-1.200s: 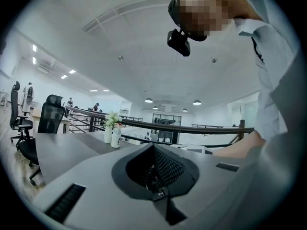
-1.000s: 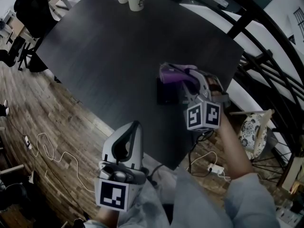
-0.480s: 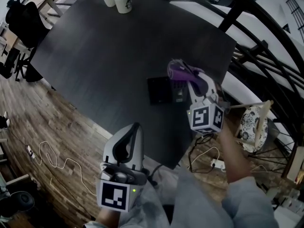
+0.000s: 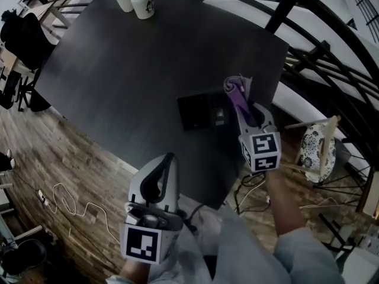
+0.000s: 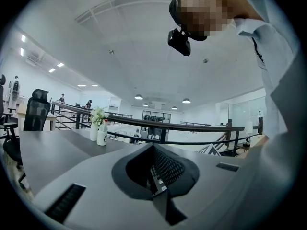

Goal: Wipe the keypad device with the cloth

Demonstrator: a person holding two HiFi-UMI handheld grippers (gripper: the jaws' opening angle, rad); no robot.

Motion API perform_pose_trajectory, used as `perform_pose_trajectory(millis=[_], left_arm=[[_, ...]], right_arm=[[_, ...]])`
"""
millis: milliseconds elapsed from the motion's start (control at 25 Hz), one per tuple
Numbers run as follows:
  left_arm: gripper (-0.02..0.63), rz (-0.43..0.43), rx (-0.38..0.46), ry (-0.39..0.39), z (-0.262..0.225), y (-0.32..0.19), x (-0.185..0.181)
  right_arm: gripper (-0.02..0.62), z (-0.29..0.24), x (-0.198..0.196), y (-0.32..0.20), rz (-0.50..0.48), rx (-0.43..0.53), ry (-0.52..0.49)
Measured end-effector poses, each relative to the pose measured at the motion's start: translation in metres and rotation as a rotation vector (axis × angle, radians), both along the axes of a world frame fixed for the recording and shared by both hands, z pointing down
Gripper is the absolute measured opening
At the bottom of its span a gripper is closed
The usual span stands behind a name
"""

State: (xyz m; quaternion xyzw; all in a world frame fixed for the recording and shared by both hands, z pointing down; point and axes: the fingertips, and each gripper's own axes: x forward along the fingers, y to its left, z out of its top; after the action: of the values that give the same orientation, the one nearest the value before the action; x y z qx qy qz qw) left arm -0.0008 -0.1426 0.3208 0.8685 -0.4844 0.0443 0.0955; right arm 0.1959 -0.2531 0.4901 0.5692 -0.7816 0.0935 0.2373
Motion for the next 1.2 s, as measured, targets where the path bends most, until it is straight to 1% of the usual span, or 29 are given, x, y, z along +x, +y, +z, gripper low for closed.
perform_pose_trajectory(millis=[120,400,560,680,840,960,1080,1200], left_arm=[[0.014,0.013,-0.001,0.001,0.001,0.0,0.002],[0.012,0.042,0.001,0.002,0.001,0.002,0.003],[0.014,0.053,0.004,0.008,-0.002,0.002,0.003],[0.012,0.061,0.011,0.017,-0.006,0.002,0.004],[0.012,0.075,0.024,0.023,-0.013,0.0,0.007],[0.012,0.081,0.023,0.039,-0.017,0.0,0.008],[0.012,0.087,0.041,0.046,-0.025,0.001,0.008],[0.012,0.094,0.064,0.048,-0.034,0.0,0.008]], right_arm=[[0.098,0.013,0.001,0.013,0.049,-0.049,-0.089],[0.098,0.04,-0.005,0.043,0.124,-0.159,-0.226],[0.098,0.048,-0.007,0.06,0.141,-0.208,-0.254],[0.098,0.043,-0.01,0.07,0.138,-0.225,-0.28],[0.098,0.018,-0.015,0.081,0.13,-0.176,-0.274],[0.098,-0.009,-0.025,0.088,0.121,-0.121,-0.3],[0.098,-0.039,-0.034,0.09,0.129,-0.049,-0.337],[0.098,-0.072,-0.039,0.091,0.121,0.043,-0.318]])
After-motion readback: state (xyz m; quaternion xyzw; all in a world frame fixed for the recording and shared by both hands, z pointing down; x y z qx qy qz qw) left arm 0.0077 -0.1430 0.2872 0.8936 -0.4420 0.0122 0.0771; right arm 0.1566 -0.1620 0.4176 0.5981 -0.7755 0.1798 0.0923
